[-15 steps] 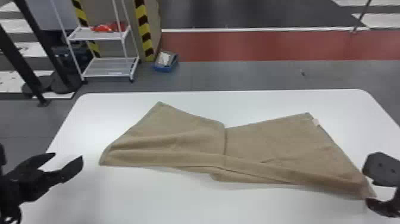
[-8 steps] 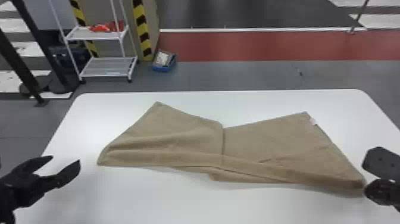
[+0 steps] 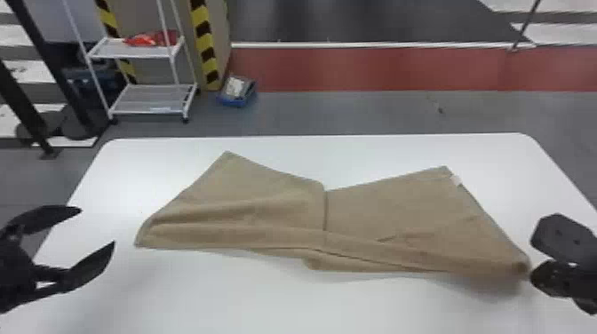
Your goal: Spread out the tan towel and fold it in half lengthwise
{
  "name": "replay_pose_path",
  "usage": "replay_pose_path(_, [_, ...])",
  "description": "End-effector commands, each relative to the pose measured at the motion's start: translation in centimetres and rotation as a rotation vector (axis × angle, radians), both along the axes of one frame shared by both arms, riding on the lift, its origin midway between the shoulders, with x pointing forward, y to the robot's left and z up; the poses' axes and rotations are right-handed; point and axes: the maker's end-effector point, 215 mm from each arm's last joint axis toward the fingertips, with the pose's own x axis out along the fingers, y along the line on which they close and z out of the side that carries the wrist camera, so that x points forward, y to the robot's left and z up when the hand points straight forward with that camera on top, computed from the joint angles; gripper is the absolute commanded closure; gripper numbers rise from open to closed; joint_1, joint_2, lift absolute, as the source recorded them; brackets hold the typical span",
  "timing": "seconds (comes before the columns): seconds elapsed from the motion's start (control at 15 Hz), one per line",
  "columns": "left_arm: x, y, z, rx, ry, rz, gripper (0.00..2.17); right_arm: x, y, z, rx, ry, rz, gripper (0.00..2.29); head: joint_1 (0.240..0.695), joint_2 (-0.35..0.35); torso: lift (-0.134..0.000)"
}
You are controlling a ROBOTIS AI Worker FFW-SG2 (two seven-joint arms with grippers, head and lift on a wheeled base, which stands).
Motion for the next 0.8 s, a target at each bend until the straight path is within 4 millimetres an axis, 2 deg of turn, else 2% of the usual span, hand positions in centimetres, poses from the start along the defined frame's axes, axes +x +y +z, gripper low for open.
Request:
replay_pose_path(0.0, [0.1, -1.9, -0.7, 0.153, 0.04, -0.12, 0.2, 0.1, 0.5, 0.3, 0.003, -0.008, 0.004, 1.41, 0.695, -0.015, -0.125])
replay_pose_path(0.13, [-0.1, -3.8, -2.7, 0.295, 0.107, -0.245, 0.21, 0.2, 0.6, 0.6, 0.003, -0.016, 0.005, 1.41, 0.695, -0.045, -0.125])
replay_pose_path(0.33, [0.0, -5.2, -4.6, 0.458, 0.146, -0.353, 0.21, 0.0, 0.7, 1.3, 0.006, -0.028, -0.005, 1.41, 0.695, -0.071, -0.125])
replay_pose_path(0.53, [1.2, -5.8, -4.7, 0.543, 0.139, -0.394, 0.33, -0.1, 0.6, 1.3, 0.007, -0.028, -0.016, 1.41, 0.695, -0.089, -0.125])
replay_pose_path(0.73, [1.8, -6.5, -5.0, 0.602, 0.133, -0.414, 0.33, -0.4, 0.4, 1.2, 0.01, -0.024, -0.029, 1.41, 0.695, -0.097, -0.125])
